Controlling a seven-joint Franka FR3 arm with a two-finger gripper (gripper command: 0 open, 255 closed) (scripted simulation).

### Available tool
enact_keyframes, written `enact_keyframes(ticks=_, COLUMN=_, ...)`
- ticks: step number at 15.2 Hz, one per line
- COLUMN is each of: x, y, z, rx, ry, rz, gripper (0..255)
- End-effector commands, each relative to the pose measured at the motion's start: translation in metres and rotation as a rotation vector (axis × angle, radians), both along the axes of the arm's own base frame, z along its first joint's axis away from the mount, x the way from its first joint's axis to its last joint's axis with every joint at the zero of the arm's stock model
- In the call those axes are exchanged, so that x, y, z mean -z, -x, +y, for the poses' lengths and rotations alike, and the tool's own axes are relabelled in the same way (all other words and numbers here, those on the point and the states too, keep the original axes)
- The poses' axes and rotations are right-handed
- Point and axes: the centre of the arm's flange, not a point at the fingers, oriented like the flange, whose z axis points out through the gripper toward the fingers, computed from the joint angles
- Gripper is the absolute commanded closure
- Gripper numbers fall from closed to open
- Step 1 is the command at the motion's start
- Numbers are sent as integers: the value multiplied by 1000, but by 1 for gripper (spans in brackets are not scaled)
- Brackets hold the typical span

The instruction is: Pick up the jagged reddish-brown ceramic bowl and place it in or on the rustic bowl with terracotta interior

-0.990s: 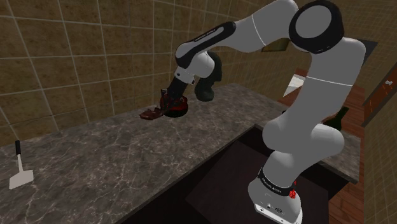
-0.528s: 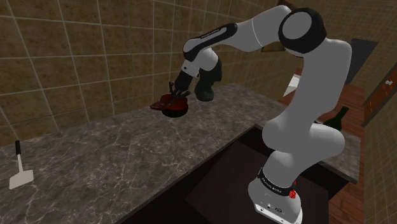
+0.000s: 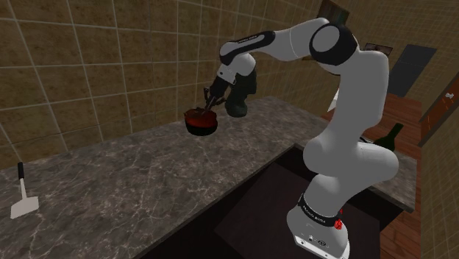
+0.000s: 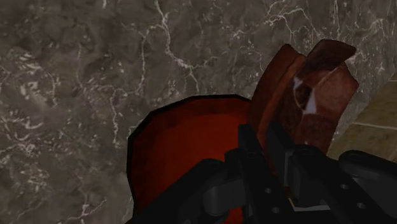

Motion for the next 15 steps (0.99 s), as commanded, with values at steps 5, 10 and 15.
enact_keyframes(ticks=5, x=-2, y=-28, z=-74, rx=0, ry=1, rz=1, gripper=255)
enact_keyframes(ticks=10, x=19, y=-32, z=-84, rx=0, ry=1, rz=1, gripper=255)
enact_keyframes(ticks=15, x=45, y=-32, z=-84, rx=0, ry=1, rz=1, gripper=255)
